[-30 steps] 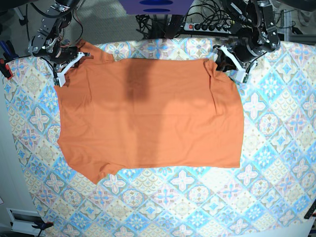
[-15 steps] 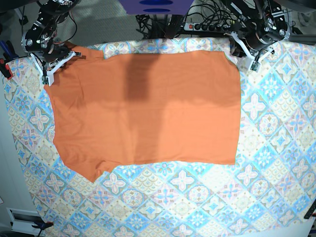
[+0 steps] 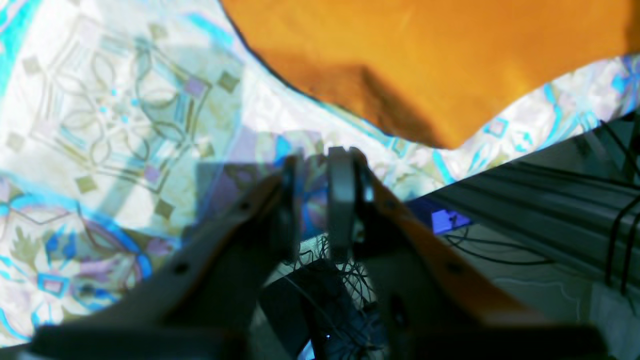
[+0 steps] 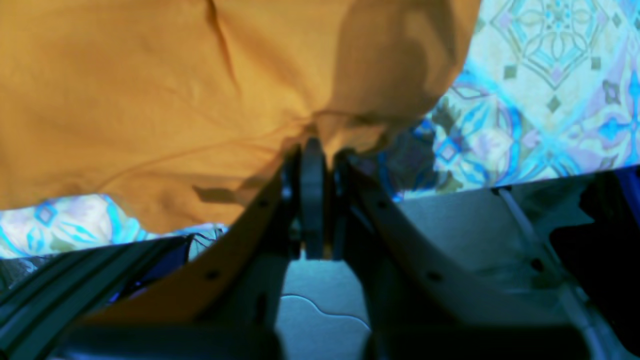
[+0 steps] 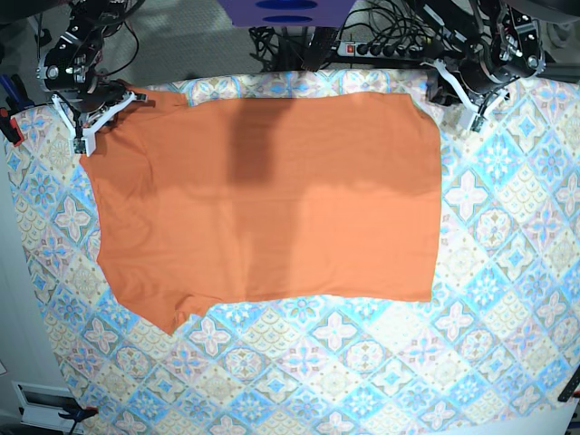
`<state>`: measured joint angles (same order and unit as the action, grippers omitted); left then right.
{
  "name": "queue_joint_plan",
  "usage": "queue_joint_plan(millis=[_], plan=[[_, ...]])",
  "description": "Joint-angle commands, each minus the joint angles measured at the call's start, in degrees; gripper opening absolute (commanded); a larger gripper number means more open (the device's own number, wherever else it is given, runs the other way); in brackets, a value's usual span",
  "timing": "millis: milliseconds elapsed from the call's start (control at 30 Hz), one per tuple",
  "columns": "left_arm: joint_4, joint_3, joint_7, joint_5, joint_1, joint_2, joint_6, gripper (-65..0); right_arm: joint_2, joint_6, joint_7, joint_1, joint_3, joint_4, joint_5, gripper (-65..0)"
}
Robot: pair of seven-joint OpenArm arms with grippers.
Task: Fold the T-shirt properly
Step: 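Pull the shoulder edges apart with both grippers to straighten the shirt, then release the shirt and lift both grippers slightly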
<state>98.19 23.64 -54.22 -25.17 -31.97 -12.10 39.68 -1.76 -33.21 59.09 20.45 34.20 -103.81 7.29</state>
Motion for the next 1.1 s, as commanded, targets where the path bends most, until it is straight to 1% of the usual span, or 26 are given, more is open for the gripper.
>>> queue_joint_plan(millis=[0, 100, 133, 200, 333, 400, 467, 600, 833, 933, 1067], plan=[[2.2, 0.3, 0.5, -0.7, -0.5, -0.6, 0.3, -51.8, 0.7, -0.1, -0.9, -0.2, 0.2, -0.8, 0.2, -64.7], [6.0, 0.3, 0.5, -1.1, -2.6, -0.6, 0.3, -44.4, 0.7, -0.1, -0.9, -0.2, 0.2, -0.8, 0.2, -64.6], [7.3, 0.3, 0.5, -1.1, -3.2, -0.6, 0.3, -42.7, 0.7, -0.1, -0.9, -0.2, 0.2, -0.8, 0.2, -64.6], [8.4, 0.3, 0.5, -1.1, -3.9, -0.6, 0.3, -41.3, 0.7, -0.1, -0.9, -0.2, 0.1, -0.8, 0.2, -63.2], [7.1, 0.3, 0.5, -0.8, -3.9, -0.6, 0.3, -41.5, 0.7, -0.1, -0.9, -0.1, 0.1, -0.8, 0.2, -57.9], [4.1, 0.3, 0.7, -1.0, -3.5, -0.6, 0.3, -41.5, 0.7, -0.1, -0.9, 0.1, 0.1, -0.8, 0.2, -55.8], [0.1, 0.3, 0.8, -1.0, -1.4, -0.6, 0.3, -41.4, 0.7, -0.1, -0.9, 0.2, 0.1, -0.8, 0.2, -54.6], [-6.6, 0.1, 0.5, -1.0, 2.6, -0.5, 0.3, -41.3, 0.7, -0.1, -0.9, 0.3, 0.1, -0.8, 0.2, -54.3], [-7.4, -0.4, 0.5, -1.0, 3.8, 0.8, 0.3, -40.9, 0.7, -0.1, -0.9, 0.3, 0.1, -0.8, 0.2, -54.3], [-7.6, -6.1, 0.5, -0.5, 4.7, 0.5, 0.3, -40.8, 0.7, -0.1, -0.9, 0.3, 0.1, -0.8, 0.2, -54.3], [-7.6, -10.5, 0.5, -0.5, 4.9, 0.7, 0.3, -41.1, 0.7, -0.1, -0.9, 0.3, 0.1, -0.8, 0.2, -54.3]])
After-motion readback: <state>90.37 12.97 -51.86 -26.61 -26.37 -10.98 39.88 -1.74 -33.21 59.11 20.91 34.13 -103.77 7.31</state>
